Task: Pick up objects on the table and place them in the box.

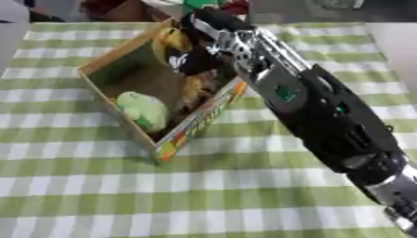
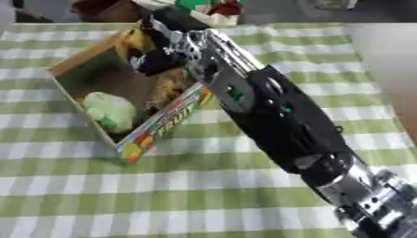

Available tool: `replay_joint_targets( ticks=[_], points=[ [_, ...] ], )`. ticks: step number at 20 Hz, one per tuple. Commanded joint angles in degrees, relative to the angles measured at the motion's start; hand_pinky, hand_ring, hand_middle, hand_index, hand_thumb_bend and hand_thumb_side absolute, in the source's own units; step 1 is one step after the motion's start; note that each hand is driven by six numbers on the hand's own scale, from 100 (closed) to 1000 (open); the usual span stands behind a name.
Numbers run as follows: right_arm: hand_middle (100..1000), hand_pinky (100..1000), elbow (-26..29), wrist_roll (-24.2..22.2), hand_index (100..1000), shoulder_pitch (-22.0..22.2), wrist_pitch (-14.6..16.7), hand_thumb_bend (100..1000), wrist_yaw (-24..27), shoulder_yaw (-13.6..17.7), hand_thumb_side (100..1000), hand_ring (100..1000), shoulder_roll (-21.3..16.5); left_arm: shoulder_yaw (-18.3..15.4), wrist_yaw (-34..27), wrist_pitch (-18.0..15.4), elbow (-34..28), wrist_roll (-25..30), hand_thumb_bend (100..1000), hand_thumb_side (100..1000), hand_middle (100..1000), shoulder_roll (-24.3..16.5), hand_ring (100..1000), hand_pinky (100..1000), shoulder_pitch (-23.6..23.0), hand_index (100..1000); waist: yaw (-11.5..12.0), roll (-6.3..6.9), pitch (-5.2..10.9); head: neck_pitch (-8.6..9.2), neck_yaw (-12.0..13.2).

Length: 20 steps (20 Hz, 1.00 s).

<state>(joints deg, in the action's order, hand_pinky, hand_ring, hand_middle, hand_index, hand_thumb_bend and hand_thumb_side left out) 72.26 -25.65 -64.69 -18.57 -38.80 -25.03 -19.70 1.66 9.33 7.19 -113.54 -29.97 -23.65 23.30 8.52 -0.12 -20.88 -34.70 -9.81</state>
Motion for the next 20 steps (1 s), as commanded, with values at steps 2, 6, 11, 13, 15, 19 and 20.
replay_joint_targets(
  ticks=[2,6,11,13,15,19,20],
  points=[
    [638,779,-5.05,-1.20,753,-2.21,3.55,100,-1.35,1.69,569,780,0.54,-0.16,-0.21,0.01,-1.05,0.03,100,1000,649,-0.58,620,552,0.69,812,0.00,0.33,1.24,0.21,-0.10],
    [775,821,-8.02,-1.40,852,-2.59,6.41,100,-2.90,2.54,789,865,0.64,-0.21,-0.20,0.08,-1.05,-0.02,100,1000,649,-0.55,620,552,0.56,812,-0.12,0.39,1.36,0.13,0.02],
    [883,868,-8.13,-3.09,921,-2.74,6.69,308,-5.96,2.75,980,953,0.15,-0.25,-0.19,0.11,-1.05,-0.06,100,1000,649,-0.55,620,552,0.47,812,-0.30,0.43,1.61,0.11,0.16],
    [900,874,-7.52,-4.14,934,-2.75,6.46,424,-7.10,2.93,1000,966,-0.16,-0.28,-0.19,0.12,-1.05,-0.09,100,1000,649,-0.55,620,552,0.42,812,-0.39,0.49,1.72,0.09,0.20],
    [921,883,-6.33,-4.60,957,-2.61,6.17,499,-7.73,3.41,1000,981,-0.54,-0.32,-0.19,0.14,-1.05,-0.14,100,1000,649,-0.56,620,552,0.34,812,-0.48,0.57,1.79,0.04,0.26],
    [914,894,-2.51,-4.64,963,-1.95,6.11,544,-5.91,4.95,1000,982,-2.04,-0.45,-0.12,0.20,-1.05,-0.28,100,1000,649,-0.61,620,552,0.10,812,-0.80,0.68,1.95,-0.19,0.51],
    [913,895,-1.14,-4.41,963,-1.68,6.37,545,-5.06,5.35,1000,981,-2.71,-0.48,-0.11,0.23,-1.05,-0.32,100,1000,649,-0.63,620,552,0.00,812,-0.91,0.69,1.99,-0.26,0.61]
  ],
)
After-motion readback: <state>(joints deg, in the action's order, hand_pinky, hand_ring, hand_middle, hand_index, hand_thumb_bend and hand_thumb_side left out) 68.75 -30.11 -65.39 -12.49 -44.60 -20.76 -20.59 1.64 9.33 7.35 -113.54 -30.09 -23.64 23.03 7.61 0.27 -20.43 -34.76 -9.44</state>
